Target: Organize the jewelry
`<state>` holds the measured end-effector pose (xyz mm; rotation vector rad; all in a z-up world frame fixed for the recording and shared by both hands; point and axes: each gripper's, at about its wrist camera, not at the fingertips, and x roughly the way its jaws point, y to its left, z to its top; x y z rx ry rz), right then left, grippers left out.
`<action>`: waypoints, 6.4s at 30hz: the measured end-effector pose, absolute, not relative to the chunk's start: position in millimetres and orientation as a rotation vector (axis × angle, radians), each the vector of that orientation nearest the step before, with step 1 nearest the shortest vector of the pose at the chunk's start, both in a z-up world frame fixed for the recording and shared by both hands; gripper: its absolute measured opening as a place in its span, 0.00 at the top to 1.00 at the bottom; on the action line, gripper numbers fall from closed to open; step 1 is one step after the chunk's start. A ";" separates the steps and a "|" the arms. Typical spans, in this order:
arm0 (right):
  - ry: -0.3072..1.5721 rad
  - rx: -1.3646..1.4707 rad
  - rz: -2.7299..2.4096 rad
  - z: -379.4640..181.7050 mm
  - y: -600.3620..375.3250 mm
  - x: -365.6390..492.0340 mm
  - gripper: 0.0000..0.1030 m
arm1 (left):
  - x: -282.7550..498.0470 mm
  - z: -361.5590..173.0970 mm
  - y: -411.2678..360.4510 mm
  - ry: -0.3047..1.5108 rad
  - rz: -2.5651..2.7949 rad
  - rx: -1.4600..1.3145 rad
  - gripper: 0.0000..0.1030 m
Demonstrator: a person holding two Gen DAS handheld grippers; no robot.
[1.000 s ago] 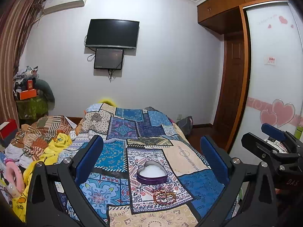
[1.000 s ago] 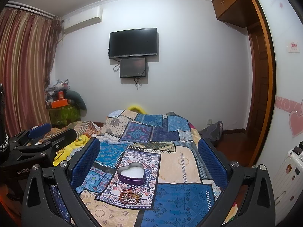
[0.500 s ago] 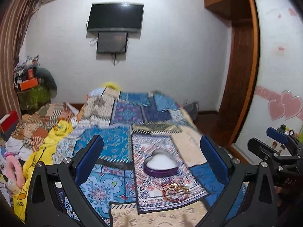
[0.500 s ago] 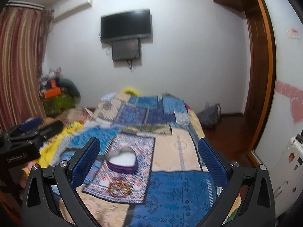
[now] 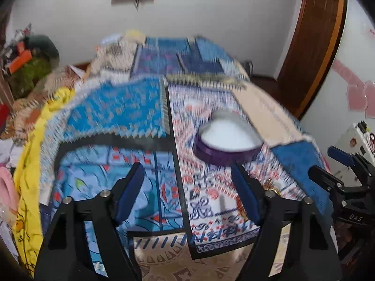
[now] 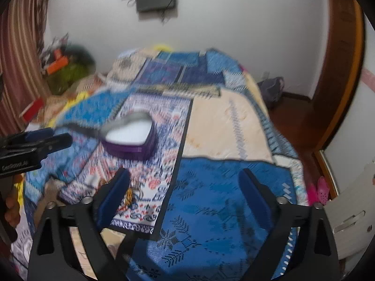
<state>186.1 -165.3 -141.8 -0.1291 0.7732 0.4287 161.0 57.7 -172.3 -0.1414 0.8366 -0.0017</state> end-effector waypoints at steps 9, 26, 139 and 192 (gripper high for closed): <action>0.842 -0.161 0.528 -159.2 -155.2 189.7 0.36 | 168.8 -206.8 51.5 0.942 -0.084 -0.163 0.46; 0.925 -0.159 0.709 -172.7 -125.8 214.7 0.76 | 183.9 -212.8 28.7 0.966 -0.200 -0.095 0.65; 0.904 -0.238 0.721 -149.0 -79.8 267.6 0.84 | 219.5 -170.8 55.8 0.865 -0.198 -0.148 0.84; 0.877 -0.120 0.573 -137.8 -161.0 204.5 0.57 | 168.0 -216.4 15.8 1.033 -0.186 -0.197 0.94</action>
